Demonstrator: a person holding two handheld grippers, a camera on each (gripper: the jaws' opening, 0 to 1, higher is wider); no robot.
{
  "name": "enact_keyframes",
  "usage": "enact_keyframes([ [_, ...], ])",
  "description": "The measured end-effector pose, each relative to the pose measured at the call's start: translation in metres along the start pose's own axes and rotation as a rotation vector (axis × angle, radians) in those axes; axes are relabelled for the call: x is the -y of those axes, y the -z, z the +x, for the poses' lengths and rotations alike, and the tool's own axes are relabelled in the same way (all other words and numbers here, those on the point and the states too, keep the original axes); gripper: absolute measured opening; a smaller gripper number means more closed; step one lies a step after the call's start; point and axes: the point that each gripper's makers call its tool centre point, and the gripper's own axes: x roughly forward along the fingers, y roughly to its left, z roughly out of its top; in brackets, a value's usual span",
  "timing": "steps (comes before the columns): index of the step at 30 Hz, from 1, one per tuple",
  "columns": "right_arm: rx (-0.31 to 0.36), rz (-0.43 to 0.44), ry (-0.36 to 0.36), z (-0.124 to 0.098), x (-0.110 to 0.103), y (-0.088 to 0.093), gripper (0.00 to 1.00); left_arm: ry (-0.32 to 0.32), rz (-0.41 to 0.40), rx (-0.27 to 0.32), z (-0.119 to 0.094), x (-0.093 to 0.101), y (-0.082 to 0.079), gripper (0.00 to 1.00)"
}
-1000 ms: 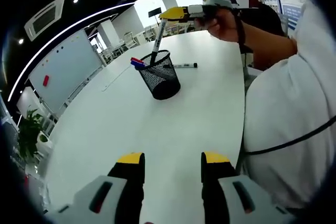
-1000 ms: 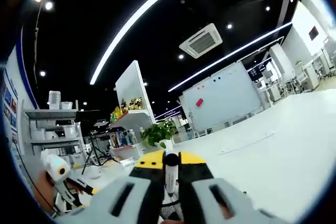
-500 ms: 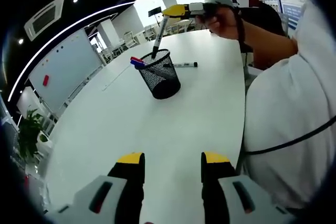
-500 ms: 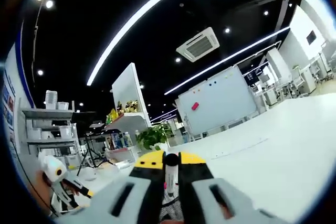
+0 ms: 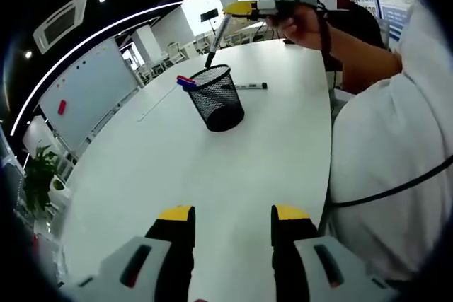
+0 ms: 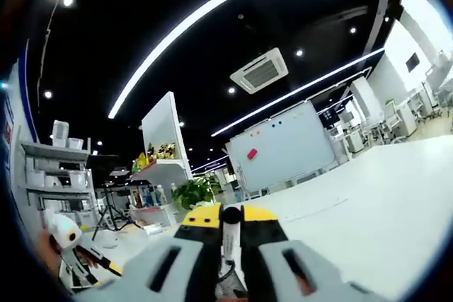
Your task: Pick up the whiteboard markers from the pen holder and place them facing the whiteboard neatly
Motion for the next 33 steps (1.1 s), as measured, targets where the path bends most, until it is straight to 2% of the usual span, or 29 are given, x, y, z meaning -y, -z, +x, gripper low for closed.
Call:
enact_keyframes([
  [7,0.026,0.001,0.021,-0.005,0.009,-0.009,0.08,-0.001,0.001,0.001,0.0,0.0,-0.001,0.45],
  [15,0.022,-0.012,0.049,-0.009,0.017,-0.009,0.08,0.003,0.006,-0.002,0.001,0.002,-0.001,0.45],
  [24,0.053,-0.096,0.115,-0.018,0.03,-0.015,0.08,0.006,-0.011,0.008,0.002,0.0,-0.002,0.45],
  [33,0.054,-0.169,0.165,-0.024,0.037,-0.015,0.08,0.012,-0.002,0.004,0.003,0.003,-0.002,0.45],
])
